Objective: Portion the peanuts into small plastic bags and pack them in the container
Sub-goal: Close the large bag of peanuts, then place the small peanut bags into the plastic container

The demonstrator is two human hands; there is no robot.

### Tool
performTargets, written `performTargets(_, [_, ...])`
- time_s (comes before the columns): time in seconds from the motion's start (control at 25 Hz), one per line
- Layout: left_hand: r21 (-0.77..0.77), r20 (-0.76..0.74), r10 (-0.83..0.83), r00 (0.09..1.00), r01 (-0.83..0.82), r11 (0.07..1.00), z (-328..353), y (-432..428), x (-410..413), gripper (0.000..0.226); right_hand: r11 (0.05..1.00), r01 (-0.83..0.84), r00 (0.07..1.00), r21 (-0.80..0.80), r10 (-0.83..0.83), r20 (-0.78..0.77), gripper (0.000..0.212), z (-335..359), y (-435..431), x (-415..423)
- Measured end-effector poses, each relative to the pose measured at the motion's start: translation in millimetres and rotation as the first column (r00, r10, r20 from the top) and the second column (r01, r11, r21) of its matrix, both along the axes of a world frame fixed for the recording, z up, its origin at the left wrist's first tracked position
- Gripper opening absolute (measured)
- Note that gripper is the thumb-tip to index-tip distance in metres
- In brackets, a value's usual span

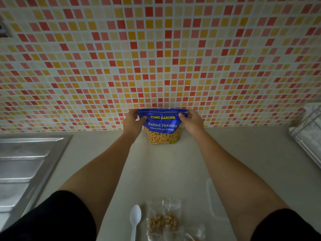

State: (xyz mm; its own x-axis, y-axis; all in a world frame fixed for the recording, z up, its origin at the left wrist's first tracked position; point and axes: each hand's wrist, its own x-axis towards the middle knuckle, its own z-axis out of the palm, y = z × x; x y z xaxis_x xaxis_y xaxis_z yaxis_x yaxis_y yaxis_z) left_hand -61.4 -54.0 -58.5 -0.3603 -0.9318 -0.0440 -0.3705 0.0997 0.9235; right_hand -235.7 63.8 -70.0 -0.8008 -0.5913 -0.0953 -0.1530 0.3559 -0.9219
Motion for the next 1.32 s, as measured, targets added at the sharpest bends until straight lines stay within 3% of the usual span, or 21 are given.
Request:
performTargets(0.2, [-0.081,0.017,0.081,0.997,-0.08,0.994,12.4,60.8,30.0,0.056,0.999,0.051,0.991,0.005,-0.05,-0.126,0.045,21.0,57.5,42.9])
performTargets(0.36, [-0.217,0.08,-0.058,0.995,0.074,0.973,1.4,128.0,70.7,0.049,0.995,-0.085,0.985,-0.045,0.077,-0.157,0.037,14.9,125.0,100.1])
performTargets(0.52, [-0.233,0.254,-0.237,0.938,0.298,0.926,-37.7,208.8,117.2,0.047,0.992,-0.118,0.987,-0.054,0.111,-0.115,0.028,-20.0,205.8,147.5])
performTargets(0.72, [-0.207,0.412,-0.388,0.824,0.5,0.841,-89.2,292.8,163.8,0.044,0.984,0.039,0.989,0.174,-0.013,-0.145,0.025,-78.1,273.5,177.2])
performTargets(0.84, [-0.335,0.542,-0.387,0.746,0.614,0.714,-108.8,318.3,175.1,0.042,0.907,-0.012,0.986,0.42,0.081,-0.147,0.044,-102.4,279.3,183.5])
performTargets(0.92, [-0.356,0.602,-0.374,0.706,0.656,0.665,-114.4,321.3,173.9,0.045,0.883,-0.029,0.992,0.469,0.082,-0.093,0.044,-109.4,274.5,184.8])
performTargets(1.12, [-0.36,0.598,-0.351,0.721,0.633,0.685,-115.7,323.7,170.1,0.046,0.934,-0.004,1.0,0.357,-0.003,0.017,0.015,-108.4,270.8,184.8])
performTargets(1.32, [-0.293,0.367,-0.378,0.85,0.492,0.82,-92.9,326.8,158.6,0.04,1.0,-0.002,0.985,-0.016,0.004,0.17,0.008,-96.2,287.8,196.0])
